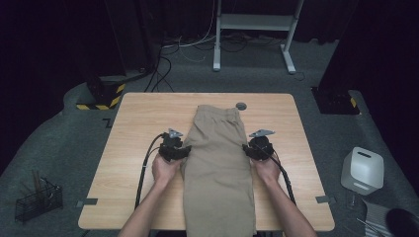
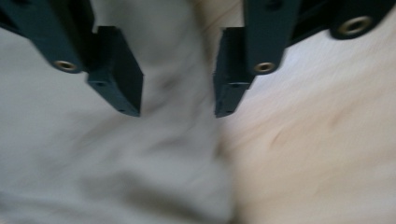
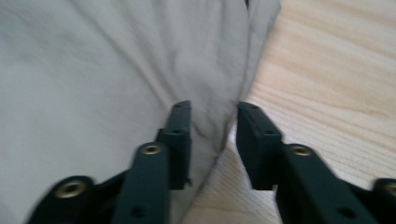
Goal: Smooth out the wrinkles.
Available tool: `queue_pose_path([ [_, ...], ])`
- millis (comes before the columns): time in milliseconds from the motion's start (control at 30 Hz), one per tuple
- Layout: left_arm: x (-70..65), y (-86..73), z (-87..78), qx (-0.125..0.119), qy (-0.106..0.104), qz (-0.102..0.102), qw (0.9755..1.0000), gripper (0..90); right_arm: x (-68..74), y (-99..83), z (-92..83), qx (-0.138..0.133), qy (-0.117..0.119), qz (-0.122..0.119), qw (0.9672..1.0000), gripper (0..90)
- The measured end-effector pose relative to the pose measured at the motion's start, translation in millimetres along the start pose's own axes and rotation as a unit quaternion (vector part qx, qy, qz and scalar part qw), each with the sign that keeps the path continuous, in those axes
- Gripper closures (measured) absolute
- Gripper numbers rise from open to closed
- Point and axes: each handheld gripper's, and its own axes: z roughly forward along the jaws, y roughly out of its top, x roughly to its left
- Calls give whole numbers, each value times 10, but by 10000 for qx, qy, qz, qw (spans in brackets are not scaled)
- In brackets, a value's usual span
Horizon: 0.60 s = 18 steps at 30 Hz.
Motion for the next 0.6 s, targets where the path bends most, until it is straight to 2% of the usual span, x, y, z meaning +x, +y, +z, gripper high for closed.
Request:
queue_pose_path([
  [33,-62,36,12,-85,-72,130,9999,486,18,-1,-14,-71,37,20,10000,610],
  [67,-166,106,72,-144,-220,315,9992,465,84,-7,-49,-238,172,-66,9995,600],
  [100,-166,106,72,-144,-220,315,9992,461,107,-8,-55,-266,223,-115,9993,599],
  [133,-222,160,183,-126,-361,300,9988,457,141,-11,-59,-278,289,-151,9991,600],
  [167,-222,160,183,-126,-361,300,9988,455,141,-11,-59,-278,289,-151,9991,600],
  [200,-236,179,251,-69,-384,290,9988,456,165,-15,-54,-269,353,-199,9988,600],
  [233,-242,194,325,43,-358,299,9989,456,182,-20,-40,-217,413,-213,9987,601],
  [300,-214,201,491,357,-222,290,9987,458,177,-38,17,-82,364,-283,9989,601],
  [333,-169,207,557,299,-173,286,9990,470,116,-62,69,-66,335,-206,9992,601],
  [400,-131,268,600,388,-122,338,9986,488,18,-46,106,-94,274,16,9996,597],
  [433,-131,268,600,388,-122,338,9986,484,18,-46,106,-94,274,16,9996,597],
  [467,-123,335,643,534,6,362,9979,453,-28,-37,138,-145,237,55,9996,575],
  [533,-110,358,653,593,1,327,9977,439,-37,-20,148,-115,221,75,9997,562],
  [600,-94,361,640,587,-52,257,9979,417,-42,17,145,-23,106,33,9999,519],
])
